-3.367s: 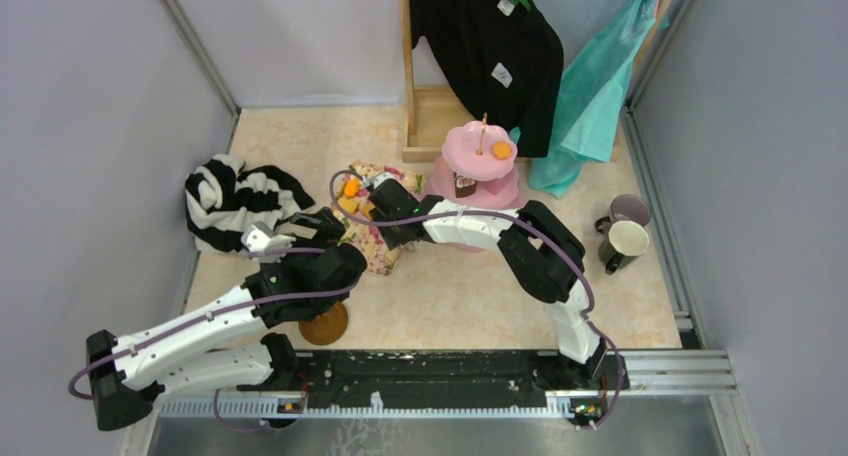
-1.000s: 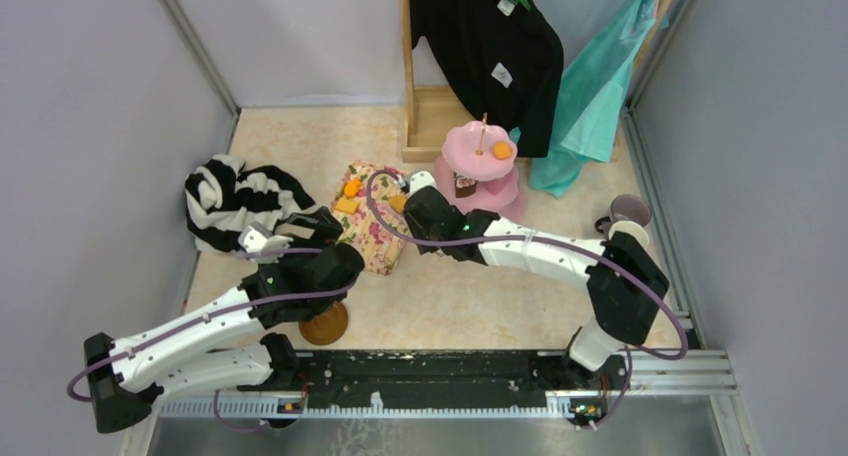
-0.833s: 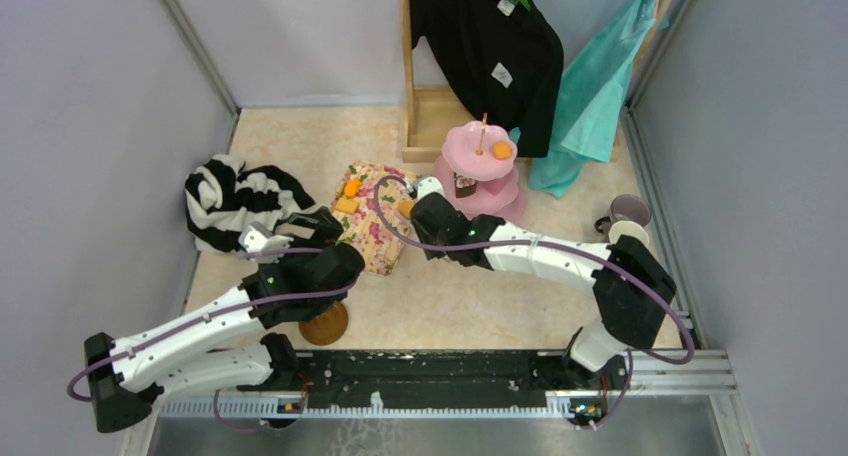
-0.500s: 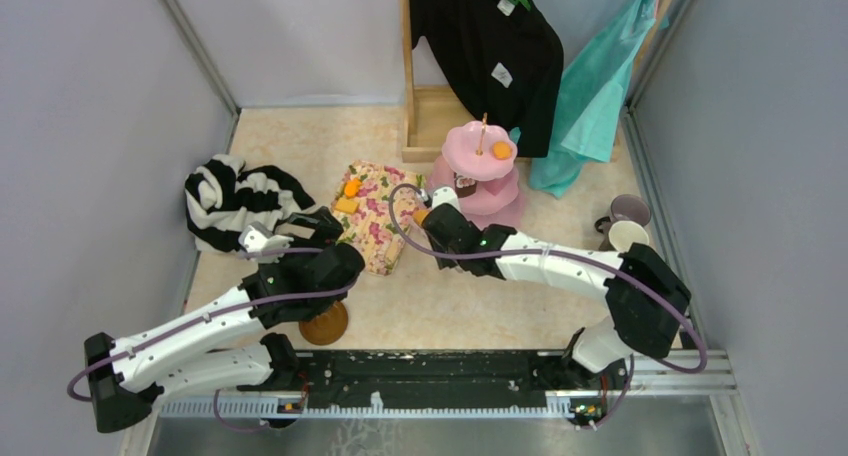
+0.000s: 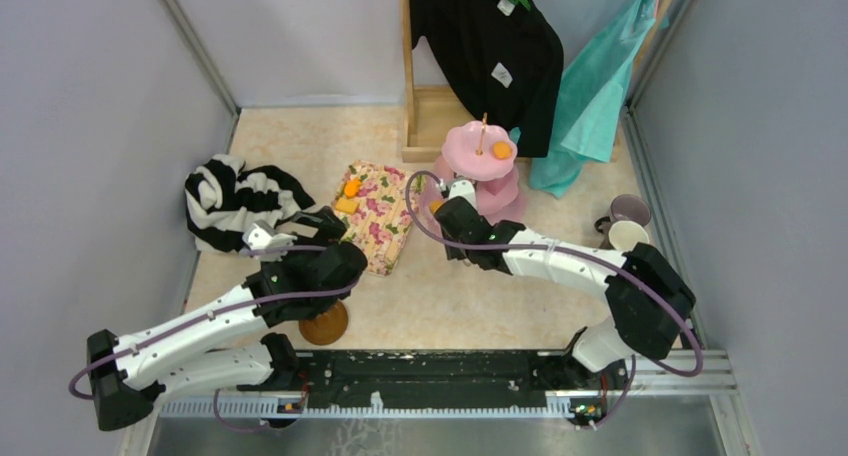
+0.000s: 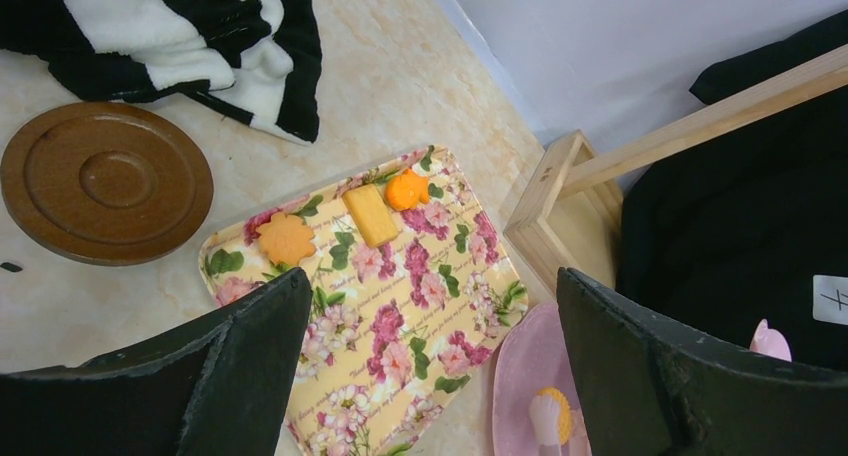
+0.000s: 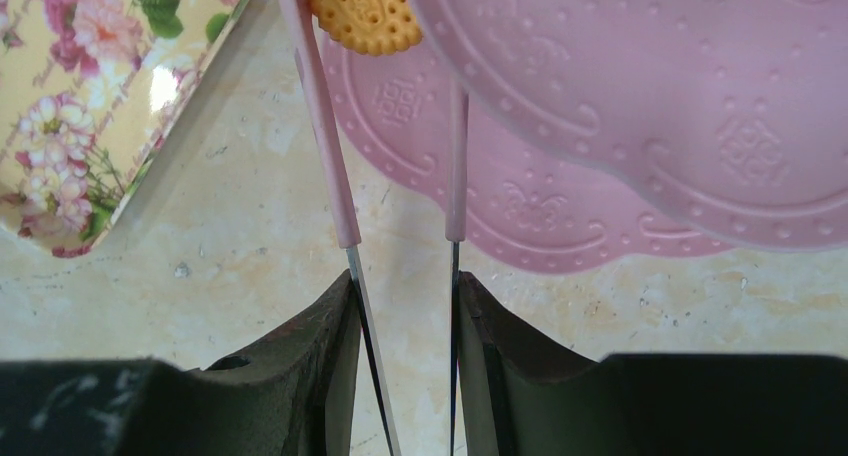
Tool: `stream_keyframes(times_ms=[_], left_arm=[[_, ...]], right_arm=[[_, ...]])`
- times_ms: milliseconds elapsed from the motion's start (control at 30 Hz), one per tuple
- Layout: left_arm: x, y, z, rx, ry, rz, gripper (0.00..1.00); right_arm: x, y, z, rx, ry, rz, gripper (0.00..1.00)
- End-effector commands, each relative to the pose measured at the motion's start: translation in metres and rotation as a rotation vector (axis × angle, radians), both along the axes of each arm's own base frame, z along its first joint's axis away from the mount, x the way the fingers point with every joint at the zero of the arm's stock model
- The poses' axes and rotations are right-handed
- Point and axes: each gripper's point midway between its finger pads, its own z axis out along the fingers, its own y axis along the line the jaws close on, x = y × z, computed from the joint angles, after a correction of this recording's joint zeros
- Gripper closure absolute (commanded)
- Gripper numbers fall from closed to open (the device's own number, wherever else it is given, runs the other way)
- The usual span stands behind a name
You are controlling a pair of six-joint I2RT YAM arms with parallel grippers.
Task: Serve the afternoon tea
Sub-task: Place the desert on the desert table.
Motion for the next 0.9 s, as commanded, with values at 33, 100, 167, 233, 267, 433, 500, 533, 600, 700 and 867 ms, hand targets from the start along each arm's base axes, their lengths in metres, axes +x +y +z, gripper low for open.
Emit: stream_keyframes(times_ms=[33,100,167,233,267,433,500,533,600,700,867], left_arm=[[0.003,0.001,0.007,-0.008,-0.03,0.02,0.03],[0.003,0.001,0.006,-0.007,-0.03,0.021,0.03],[0.003,0.001,0.005,-0.007,-0.03,0.02,0.03],[0.002,0.002,0.005,-0.007,-0.03,0.02,0.03],[0.002,0.002,0.005,-0.005,-0.03,0.02,0.03],[0.001,0.004,0.003,-0.003,-0.031,0.022,0.03],[0.001,0.005,0.003,-0.001,-0.032,0.024,0.03],[0.001,0.005,0.003,-0.001,-0.032,0.024,0.03],[0.001,0.006,0.003,0.001,-0.033,0.025,0.03],[0.001,0.006,0.002,0.001,-0.031,0.025,0.03],[0.0,0.007,0.0,0.0,-0.03,0.023,0.03]], right_arm=[[0.028,0.005,0.013,0.08,-0.064,-0.074,0.88],[0.032,0.006,0.009,0.075,-0.057,-0.082,0.89],[0.036,0.008,0.005,0.078,-0.053,-0.089,0.89],[0.04,0.01,0.001,0.079,-0.05,-0.095,0.89],[0.043,0.011,0.0,0.08,-0.05,-0.1,0.89],[0.056,0.014,-0.002,0.097,-0.068,-0.132,0.89],[0.059,0.016,-0.002,0.105,-0.073,-0.14,0.9],[0.061,0.017,-0.001,0.109,-0.076,-0.143,0.9],[0.063,0.019,0.0,0.115,-0.08,-0.149,0.9],[0.066,0.02,-0.002,0.121,-0.081,-0.162,0.91],[0.069,0.022,-0.001,0.137,-0.086,-0.183,0.91]])
